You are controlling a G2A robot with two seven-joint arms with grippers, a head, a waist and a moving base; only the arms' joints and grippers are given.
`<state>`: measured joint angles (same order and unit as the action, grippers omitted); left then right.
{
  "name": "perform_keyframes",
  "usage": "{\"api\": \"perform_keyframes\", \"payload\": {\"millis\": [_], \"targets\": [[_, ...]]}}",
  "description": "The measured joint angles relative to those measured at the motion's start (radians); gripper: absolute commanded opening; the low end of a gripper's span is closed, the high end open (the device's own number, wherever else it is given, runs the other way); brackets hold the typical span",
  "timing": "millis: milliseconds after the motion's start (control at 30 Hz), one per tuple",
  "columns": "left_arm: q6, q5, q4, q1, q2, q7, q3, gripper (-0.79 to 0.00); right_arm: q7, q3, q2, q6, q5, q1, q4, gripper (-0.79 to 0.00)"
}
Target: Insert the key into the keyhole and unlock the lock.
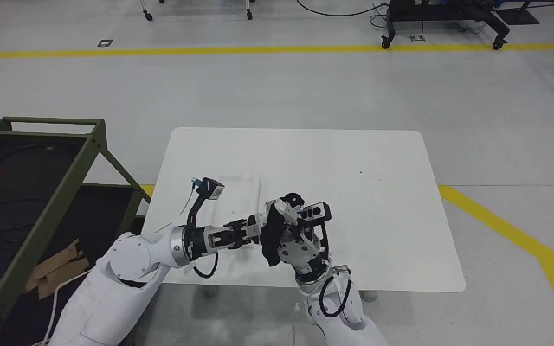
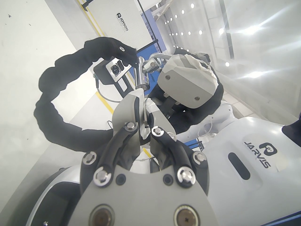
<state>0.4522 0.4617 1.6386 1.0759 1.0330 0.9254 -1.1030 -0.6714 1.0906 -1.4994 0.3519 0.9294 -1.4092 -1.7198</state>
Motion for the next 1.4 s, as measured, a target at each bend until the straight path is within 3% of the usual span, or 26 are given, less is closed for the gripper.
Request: {"api": "perform_keyframes", "payload": {"millis": [100,267,567,1400], "targets": [[0.016,-0.044,0.022,0.001,-0.002,-0.013,-0.006,-0.785,0.02,-0.001,-0.001,-0.013,0.013,-0.006,-0.01,-0.785],[0.043,-0.284,0.1,0.042,-0.006,-0.1,-0.022,-0.785,0.075,-0.003,0.001,-0.052,0.009,-0.017,-0.033,-0.785],[0.061,-0.486,0.177,0.101,-0.012,-0.211,-0.063,-0.785,0.102,-0.012,0.0,-0.089,0.045,-0.024,-0.042,-0.785],[0.057,-1.145,0.328,0.219,-0.015,-0.513,-0.116,-0.785,0.142,-0.026,-0.002,-0.11,0.07,-0.035,-0.057,-0.785]]}}
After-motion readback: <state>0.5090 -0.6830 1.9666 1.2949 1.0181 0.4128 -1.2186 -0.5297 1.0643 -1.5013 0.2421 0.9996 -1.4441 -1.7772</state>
